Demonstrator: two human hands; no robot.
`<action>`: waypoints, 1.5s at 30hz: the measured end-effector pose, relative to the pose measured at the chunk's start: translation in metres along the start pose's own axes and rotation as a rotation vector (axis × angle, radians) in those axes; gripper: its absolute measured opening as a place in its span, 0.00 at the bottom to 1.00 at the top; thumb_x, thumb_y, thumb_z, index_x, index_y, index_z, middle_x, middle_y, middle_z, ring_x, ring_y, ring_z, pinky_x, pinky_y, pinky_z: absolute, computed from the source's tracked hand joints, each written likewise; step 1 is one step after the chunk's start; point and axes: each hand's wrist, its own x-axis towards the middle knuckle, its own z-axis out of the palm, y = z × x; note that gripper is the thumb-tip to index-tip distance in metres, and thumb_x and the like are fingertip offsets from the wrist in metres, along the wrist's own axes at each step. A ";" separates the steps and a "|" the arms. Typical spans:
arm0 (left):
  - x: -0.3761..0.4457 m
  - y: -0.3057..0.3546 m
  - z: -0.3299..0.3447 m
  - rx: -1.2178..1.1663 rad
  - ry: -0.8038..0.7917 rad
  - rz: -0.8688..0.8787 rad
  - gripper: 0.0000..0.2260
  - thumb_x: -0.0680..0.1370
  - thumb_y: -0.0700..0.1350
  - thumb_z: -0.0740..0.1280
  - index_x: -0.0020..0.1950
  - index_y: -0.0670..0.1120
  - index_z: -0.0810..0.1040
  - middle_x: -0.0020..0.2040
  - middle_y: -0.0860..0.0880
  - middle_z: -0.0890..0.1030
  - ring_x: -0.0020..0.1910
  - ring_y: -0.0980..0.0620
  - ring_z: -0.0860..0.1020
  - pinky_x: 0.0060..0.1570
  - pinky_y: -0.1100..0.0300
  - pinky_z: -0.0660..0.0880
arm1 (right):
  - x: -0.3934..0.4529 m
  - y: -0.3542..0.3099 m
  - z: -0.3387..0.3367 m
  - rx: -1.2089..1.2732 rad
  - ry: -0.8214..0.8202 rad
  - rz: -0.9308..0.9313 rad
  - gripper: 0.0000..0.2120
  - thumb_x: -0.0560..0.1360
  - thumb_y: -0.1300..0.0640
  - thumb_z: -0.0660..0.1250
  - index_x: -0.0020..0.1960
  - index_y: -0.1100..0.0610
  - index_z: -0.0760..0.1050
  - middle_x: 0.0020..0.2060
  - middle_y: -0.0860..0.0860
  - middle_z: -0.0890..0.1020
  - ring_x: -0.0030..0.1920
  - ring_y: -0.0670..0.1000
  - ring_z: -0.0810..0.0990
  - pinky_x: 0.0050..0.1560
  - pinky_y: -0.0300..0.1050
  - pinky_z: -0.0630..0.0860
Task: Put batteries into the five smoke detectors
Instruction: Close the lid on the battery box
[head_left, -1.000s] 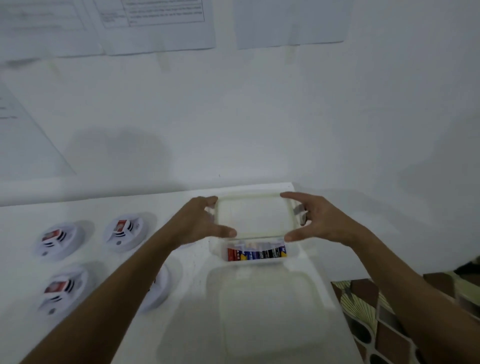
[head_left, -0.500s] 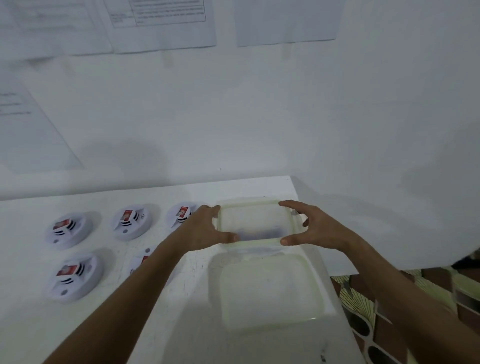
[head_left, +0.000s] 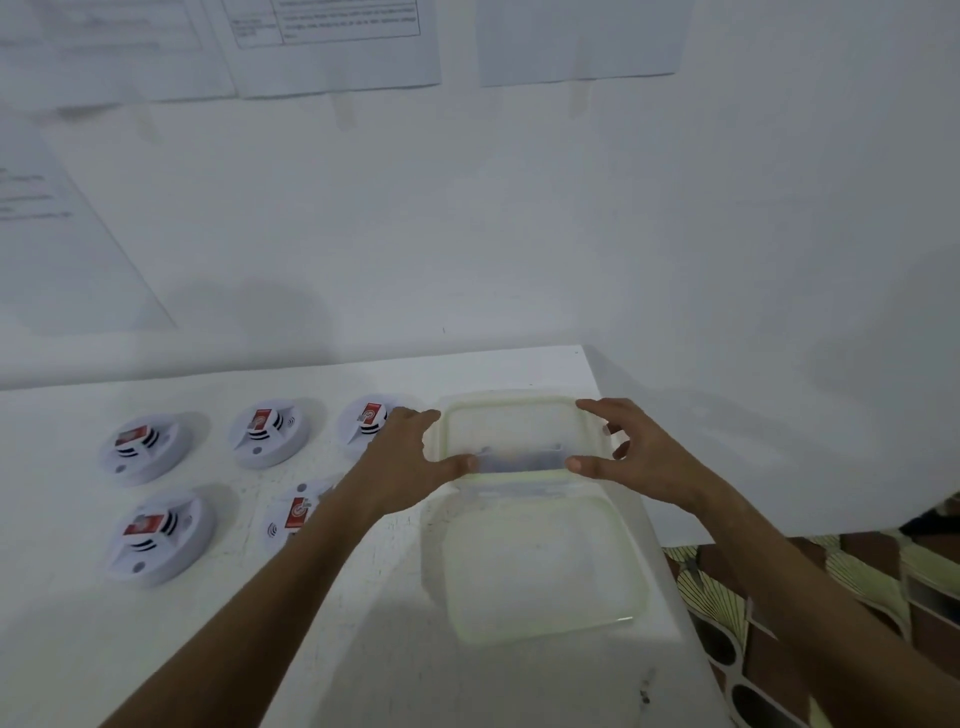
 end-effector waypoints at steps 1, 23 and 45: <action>0.000 -0.002 0.000 0.006 -0.001 -0.028 0.30 0.71 0.63 0.71 0.66 0.47 0.73 0.59 0.51 0.76 0.56 0.51 0.76 0.51 0.59 0.72 | 0.000 0.002 0.000 -0.022 0.024 0.005 0.39 0.66 0.41 0.75 0.74 0.46 0.65 0.68 0.43 0.65 0.63 0.47 0.71 0.54 0.39 0.75; 0.004 -0.008 0.006 -0.245 -0.080 -0.058 0.21 0.68 0.55 0.77 0.48 0.39 0.80 0.40 0.44 0.85 0.38 0.47 0.82 0.44 0.51 0.80 | -0.012 -0.010 0.007 0.222 0.020 -0.058 0.14 0.73 0.55 0.75 0.53 0.39 0.79 0.51 0.53 0.84 0.51 0.55 0.83 0.56 0.42 0.79; 0.055 0.013 0.002 0.259 -0.308 0.189 0.53 0.62 0.59 0.79 0.78 0.47 0.53 0.76 0.50 0.59 0.73 0.51 0.61 0.70 0.54 0.63 | 0.055 0.000 0.001 -0.043 -0.309 -0.030 0.61 0.55 0.48 0.84 0.79 0.46 0.52 0.76 0.41 0.57 0.75 0.46 0.59 0.75 0.51 0.64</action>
